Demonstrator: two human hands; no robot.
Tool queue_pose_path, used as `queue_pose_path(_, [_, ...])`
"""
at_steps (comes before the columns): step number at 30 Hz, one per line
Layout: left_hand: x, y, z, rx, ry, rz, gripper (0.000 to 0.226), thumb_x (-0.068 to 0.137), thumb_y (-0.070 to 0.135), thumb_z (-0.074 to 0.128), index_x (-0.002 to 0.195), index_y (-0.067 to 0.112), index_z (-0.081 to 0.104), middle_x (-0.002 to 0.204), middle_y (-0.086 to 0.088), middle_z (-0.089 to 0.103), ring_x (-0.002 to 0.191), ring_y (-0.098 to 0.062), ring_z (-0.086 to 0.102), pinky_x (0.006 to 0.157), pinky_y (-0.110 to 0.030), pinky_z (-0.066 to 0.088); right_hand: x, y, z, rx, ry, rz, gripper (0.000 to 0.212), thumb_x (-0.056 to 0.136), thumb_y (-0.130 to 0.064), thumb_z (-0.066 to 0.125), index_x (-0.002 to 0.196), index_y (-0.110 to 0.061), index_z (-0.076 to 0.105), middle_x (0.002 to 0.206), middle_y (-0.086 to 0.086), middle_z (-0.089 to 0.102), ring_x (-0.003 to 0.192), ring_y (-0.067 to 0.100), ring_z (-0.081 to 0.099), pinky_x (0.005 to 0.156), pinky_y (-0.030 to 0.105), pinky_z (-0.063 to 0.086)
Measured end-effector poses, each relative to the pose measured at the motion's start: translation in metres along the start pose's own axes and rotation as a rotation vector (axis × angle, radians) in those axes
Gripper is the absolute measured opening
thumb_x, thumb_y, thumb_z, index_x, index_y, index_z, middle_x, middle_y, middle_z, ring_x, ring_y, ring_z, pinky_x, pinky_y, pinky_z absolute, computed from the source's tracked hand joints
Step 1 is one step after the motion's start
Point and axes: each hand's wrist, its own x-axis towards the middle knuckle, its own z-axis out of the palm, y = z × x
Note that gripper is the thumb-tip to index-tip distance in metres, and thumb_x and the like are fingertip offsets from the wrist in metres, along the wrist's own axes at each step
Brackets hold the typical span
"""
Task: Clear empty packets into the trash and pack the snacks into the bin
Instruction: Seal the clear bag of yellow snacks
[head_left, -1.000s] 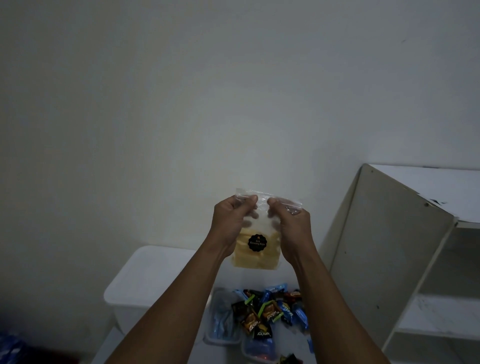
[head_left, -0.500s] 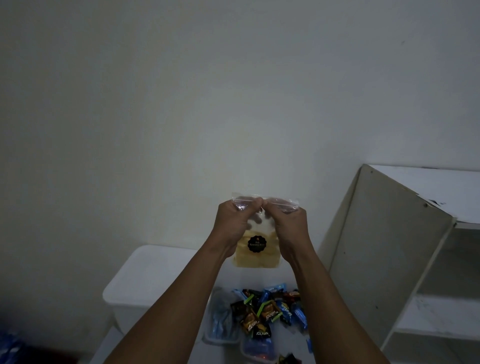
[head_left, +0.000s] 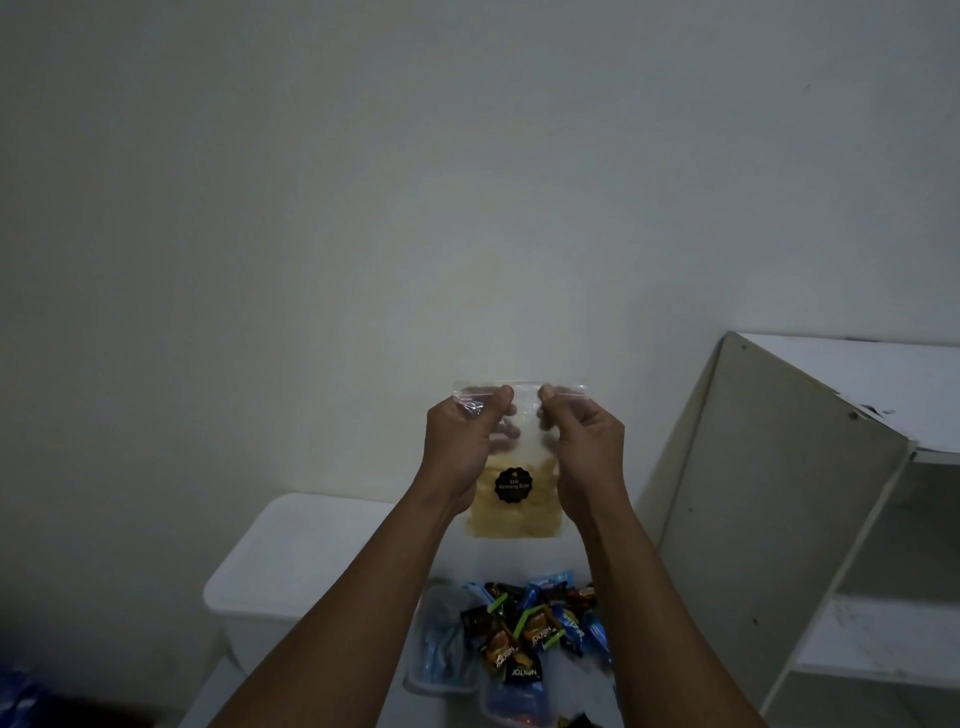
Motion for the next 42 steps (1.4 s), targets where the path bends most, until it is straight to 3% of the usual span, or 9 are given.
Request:
queue_pose_path(5, [0.0, -0.001, 0.0, 0.007, 0.082, 0.006, 0.014, 0.092, 0.019, 0.068, 0.1, 0.007, 0.068, 0.08, -0.006, 0.068, 0.058, -0.014, 0.063, 0.053, -0.029, 0.054, -0.005, -0.002, 0.003, 0.045, 0.009, -0.017, 0.018, 0.094, -0.021, 0.066, 0.08, -0.014, 0.075, 0.066, -0.002, 0.063, 0.067, 0.013, 0.056, 0.069, 0.035, 0.048])
queue_pose_path(14, [0.001, 0.001, 0.001, -0.02, 0.096, -0.003, 0.014, 0.092, 0.021, 0.069, 0.098, 0.009, 0.068, 0.079, -0.004, 0.067, 0.058, -0.014, 0.063, 0.056, -0.031, 0.055, -0.003, -0.001, 0.004, 0.155, 0.093, 0.007, 0.018, 0.096, -0.022, 0.064, 0.088, -0.011, 0.077, 0.072, -0.001, 0.065, 0.067, 0.011, 0.059, 0.068, 0.032, 0.05])
queue_pose_path(18, [-0.003, -0.002, 0.002, -0.053, 0.071, -0.044, 0.021, 0.09, 0.023, 0.071, 0.101, 0.005, 0.067, 0.081, -0.006, 0.067, 0.061, -0.018, 0.065, 0.059, -0.035, 0.058, 0.004, 0.0, 0.001, 0.153, 0.194, -0.006, 0.016, 0.095, -0.012, 0.063, 0.086, -0.013, 0.076, 0.063, -0.008, 0.064, 0.057, 0.002, 0.056, 0.066, 0.028, 0.049])
queue_pose_path(20, [-0.005, -0.004, 0.004, -0.1, 0.071, -0.042, 0.019, 0.091, 0.022, 0.069, 0.096, 0.004, 0.066, 0.078, -0.004, 0.067, 0.063, -0.022, 0.067, 0.063, -0.04, 0.059, 0.006, 0.001, -0.001, 0.172, 0.222, 0.0, 0.014, 0.095, -0.016, 0.065, 0.087, -0.014, 0.077, 0.065, -0.004, 0.062, 0.059, 0.005, 0.054, 0.066, 0.031, 0.048])
queue_pose_path(23, [-0.003, -0.003, 0.004, -0.131, 0.081, -0.02, 0.015, 0.096, 0.02, 0.062, 0.09, 0.005, 0.064, 0.075, -0.002, 0.065, 0.064, -0.024, 0.067, 0.068, -0.044, 0.059, 0.006, -0.001, -0.007, 0.172, 0.161, 0.021, 0.016, 0.095, -0.022, 0.065, 0.087, -0.012, 0.075, 0.071, 0.002, 0.059, 0.064, 0.011, 0.054, 0.067, 0.033, 0.048])
queue_pose_path(27, [-0.004, -0.002, 0.005, -0.116, 0.048, -0.019, 0.014, 0.098, 0.018, 0.058, 0.09, 0.007, 0.063, 0.08, -0.005, 0.063, 0.063, -0.02, 0.066, 0.063, -0.038, 0.058, 0.007, -0.001, -0.013, 0.045, 0.014, 0.037, 0.021, 0.089, -0.028, 0.072, 0.074, -0.014, 0.07, 0.066, 0.002, 0.059, 0.063, 0.014, 0.053, 0.067, 0.035, 0.045])
queue_pose_path(33, [-0.01, -0.004, 0.009, -0.15, 0.108, 0.002, 0.021, 0.098, 0.022, 0.059, 0.086, 0.007, 0.065, 0.08, -0.004, 0.067, 0.063, -0.023, 0.068, 0.062, -0.037, 0.058, 0.008, 0.001, -0.012, 0.07, 0.047, 0.063, 0.015, 0.087, -0.029, 0.074, 0.082, -0.016, 0.073, 0.064, -0.001, 0.06, 0.063, 0.01, 0.053, 0.069, 0.036, 0.044])
queue_pose_path(39, [-0.007, 0.002, 0.001, -0.058, 0.058, 0.011, 0.023, 0.101, 0.022, 0.054, 0.084, 0.01, 0.065, 0.079, -0.003, 0.066, 0.062, -0.02, 0.067, 0.059, -0.031, 0.055, 0.002, -0.004, -0.022, 0.024, -0.213, 0.143, 0.016, 0.083, -0.022, 0.077, 0.092, -0.009, 0.074, 0.069, 0.002, 0.063, 0.07, 0.016, 0.057, 0.069, 0.037, 0.047])
queue_pose_path(42, [-0.009, 0.001, 0.002, -0.069, 0.039, 0.002, 0.026, 0.102, 0.024, 0.051, 0.086, 0.011, 0.067, 0.082, -0.004, 0.068, 0.065, -0.022, 0.068, 0.06, -0.033, 0.055, 0.001, -0.005, -0.018, -0.004, -0.147, 0.098, 0.011, 0.084, -0.019, 0.077, 0.085, -0.008, 0.074, 0.068, 0.004, 0.062, 0.069, 0.017, 0.057, 0.068, 0.036, 0.045])
